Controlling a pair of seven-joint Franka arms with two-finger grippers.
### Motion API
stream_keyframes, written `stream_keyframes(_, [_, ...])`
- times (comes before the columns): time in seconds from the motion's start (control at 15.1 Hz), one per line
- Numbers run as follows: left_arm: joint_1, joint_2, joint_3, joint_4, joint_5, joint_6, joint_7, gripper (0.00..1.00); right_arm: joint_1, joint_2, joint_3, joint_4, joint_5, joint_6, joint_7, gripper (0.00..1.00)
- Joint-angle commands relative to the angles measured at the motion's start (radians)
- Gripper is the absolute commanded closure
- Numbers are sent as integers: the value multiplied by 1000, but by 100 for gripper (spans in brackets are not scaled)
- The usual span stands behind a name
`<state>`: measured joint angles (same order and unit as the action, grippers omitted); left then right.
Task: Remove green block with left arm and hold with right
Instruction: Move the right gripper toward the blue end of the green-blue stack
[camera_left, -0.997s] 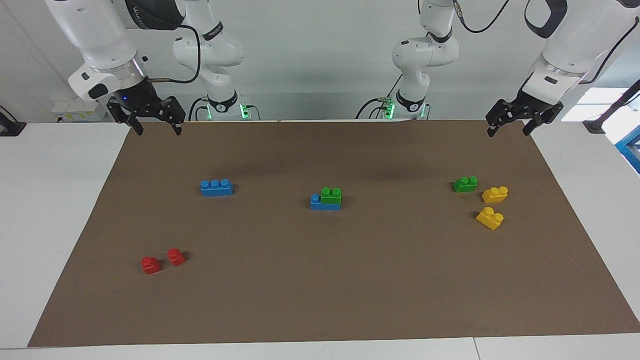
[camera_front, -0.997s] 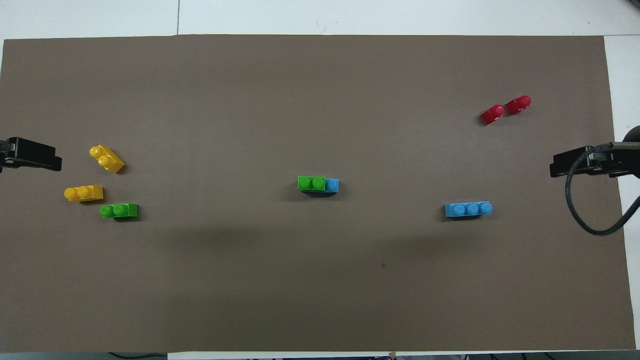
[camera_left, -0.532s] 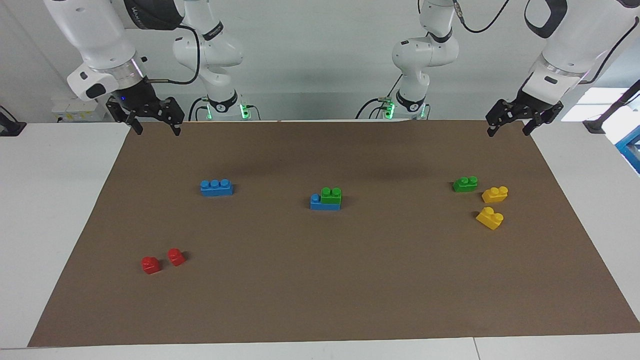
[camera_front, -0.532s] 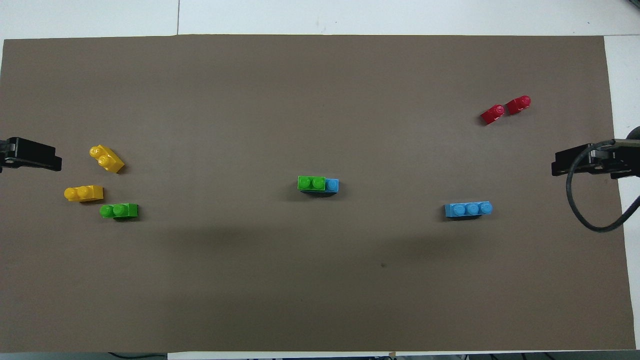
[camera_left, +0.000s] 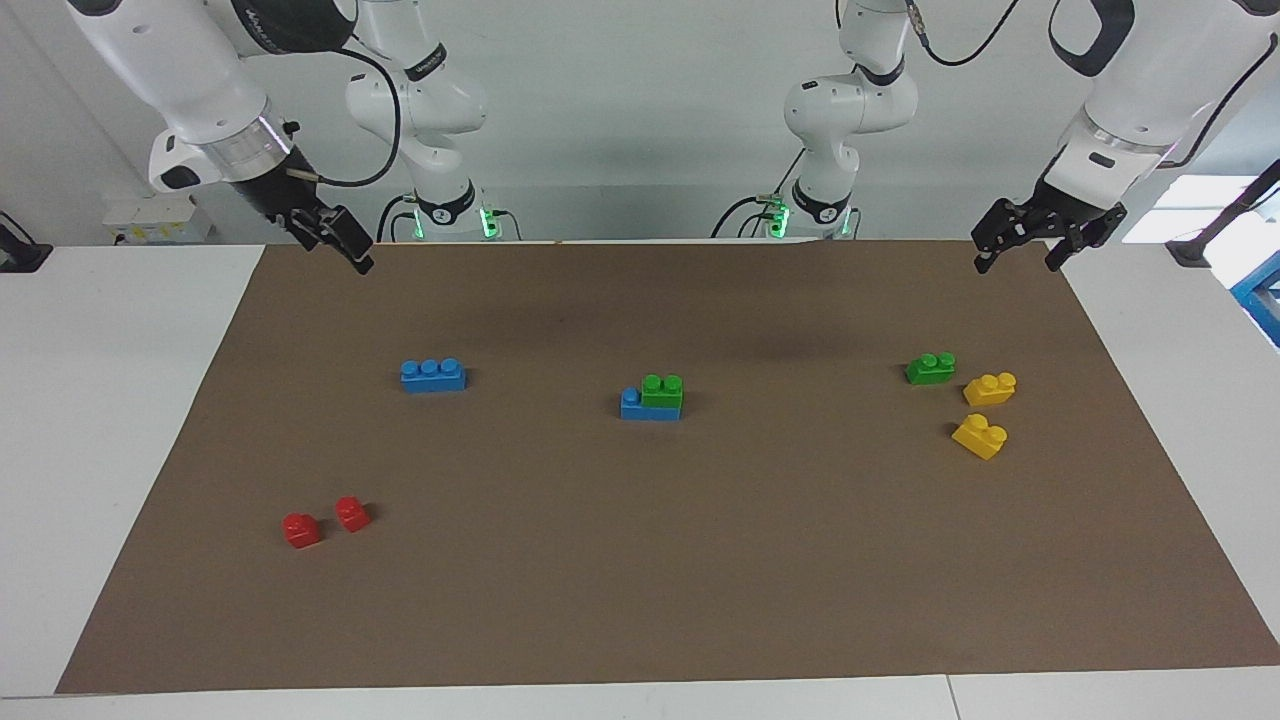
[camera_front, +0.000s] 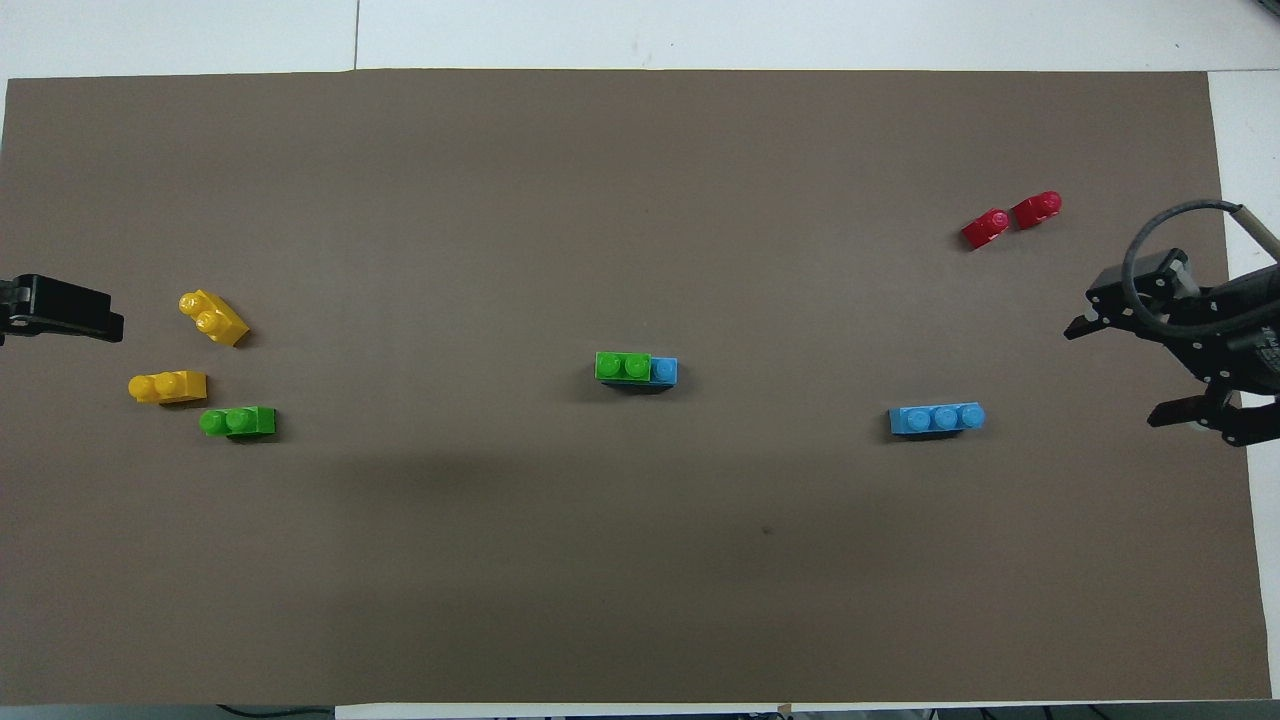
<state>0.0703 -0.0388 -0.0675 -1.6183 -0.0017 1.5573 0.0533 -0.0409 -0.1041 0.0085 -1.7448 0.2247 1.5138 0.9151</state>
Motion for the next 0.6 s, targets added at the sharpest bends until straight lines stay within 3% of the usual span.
stream_keyframes(0.0, [-3, -7, 3, -11, -7, 18, 2, 0, -10, -19, 7, -59, 105, 17, 235, 0])
stream_keyframes(0.33, [-3, -7, 3, -11, -6, 26, 5, 0, -10, 23, 8, -113, 246, 98, 508, 0])
stream_keyframes(0.53, [-3, -7, 3, -14, -6, 32, 5, 0, -7, 70, 11, -122, 301, 140, 548, 0])
